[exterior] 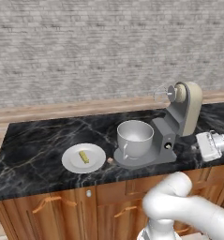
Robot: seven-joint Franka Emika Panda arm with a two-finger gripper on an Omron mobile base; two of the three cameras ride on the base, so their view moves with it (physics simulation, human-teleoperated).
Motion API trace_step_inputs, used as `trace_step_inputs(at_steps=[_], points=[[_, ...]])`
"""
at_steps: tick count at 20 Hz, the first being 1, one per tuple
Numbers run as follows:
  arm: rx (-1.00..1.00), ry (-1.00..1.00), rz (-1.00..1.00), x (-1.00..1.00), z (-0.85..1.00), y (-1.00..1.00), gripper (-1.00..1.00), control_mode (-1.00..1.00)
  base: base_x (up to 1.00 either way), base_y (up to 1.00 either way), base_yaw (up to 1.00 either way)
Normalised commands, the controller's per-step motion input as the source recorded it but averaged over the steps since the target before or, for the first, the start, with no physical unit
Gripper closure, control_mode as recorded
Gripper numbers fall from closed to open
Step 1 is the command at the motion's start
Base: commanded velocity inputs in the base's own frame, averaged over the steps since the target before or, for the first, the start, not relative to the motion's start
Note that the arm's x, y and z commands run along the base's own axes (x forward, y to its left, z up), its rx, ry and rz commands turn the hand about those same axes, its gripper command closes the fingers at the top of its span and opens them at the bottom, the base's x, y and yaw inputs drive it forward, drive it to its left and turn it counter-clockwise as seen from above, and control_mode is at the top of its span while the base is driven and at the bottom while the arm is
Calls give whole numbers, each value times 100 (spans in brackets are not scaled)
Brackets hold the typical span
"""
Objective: Add butter and sugar cubes to the stand mixer bowl and then turn on the stand mixer to begin making frosting.
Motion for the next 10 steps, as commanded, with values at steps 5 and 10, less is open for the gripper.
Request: trace_step_inputs(at_steps=[5,10], points=[[0,0,-27,-97,72,-2,100,-100,0,0,0],[0,0,-24,-100,78,0,100,-100,0,0,0]])
